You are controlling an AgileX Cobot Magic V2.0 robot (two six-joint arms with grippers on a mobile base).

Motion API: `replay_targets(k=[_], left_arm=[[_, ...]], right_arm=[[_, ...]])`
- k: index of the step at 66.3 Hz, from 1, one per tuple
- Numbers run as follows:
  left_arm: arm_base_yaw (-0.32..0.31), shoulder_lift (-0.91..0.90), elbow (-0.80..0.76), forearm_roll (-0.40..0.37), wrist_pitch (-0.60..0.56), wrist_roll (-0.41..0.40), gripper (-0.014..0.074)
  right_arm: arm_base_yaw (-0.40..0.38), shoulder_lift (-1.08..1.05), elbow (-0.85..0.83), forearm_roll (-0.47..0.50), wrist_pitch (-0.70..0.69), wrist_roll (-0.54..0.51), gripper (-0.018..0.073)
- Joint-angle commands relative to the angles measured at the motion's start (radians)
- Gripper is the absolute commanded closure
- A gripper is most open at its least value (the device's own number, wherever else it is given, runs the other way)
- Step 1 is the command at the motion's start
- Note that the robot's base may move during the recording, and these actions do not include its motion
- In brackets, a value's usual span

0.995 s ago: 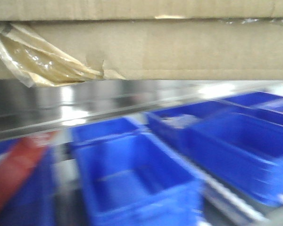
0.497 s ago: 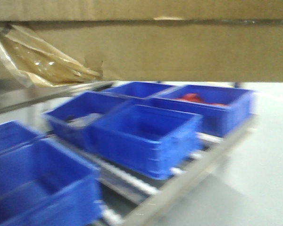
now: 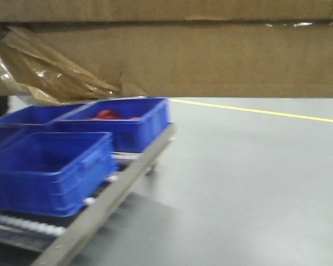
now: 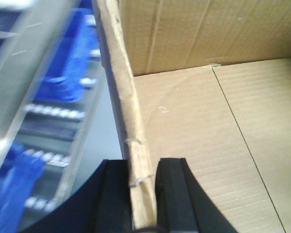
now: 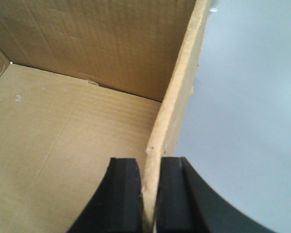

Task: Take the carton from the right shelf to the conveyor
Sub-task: 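Pull the held carton back away from the shelf with both grippers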

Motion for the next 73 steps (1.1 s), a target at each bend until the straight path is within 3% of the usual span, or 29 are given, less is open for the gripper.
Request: replay_targets(k=[1,25,73], left_arm=[[-0.006,-0.013,-0.004,-0.005,-0.025,0.005,0.0605],[-0.006,-0.013,-0.004,0.030,-0.025,0.005,0.0605],[-0.006,-0.013,-0.004,0.030,-0.025,0.005,0.0605]], right_arm=[[-0.001,-0.009,0.001,-0.013,-0.024,-0.016,0.0629],[-0.001,-0.009,0.001,-0.013,-0.024,-0.016,0.0629],[-0.001,-0.009,0.001,-0.013,-0.024,-0.016,0.0629]])
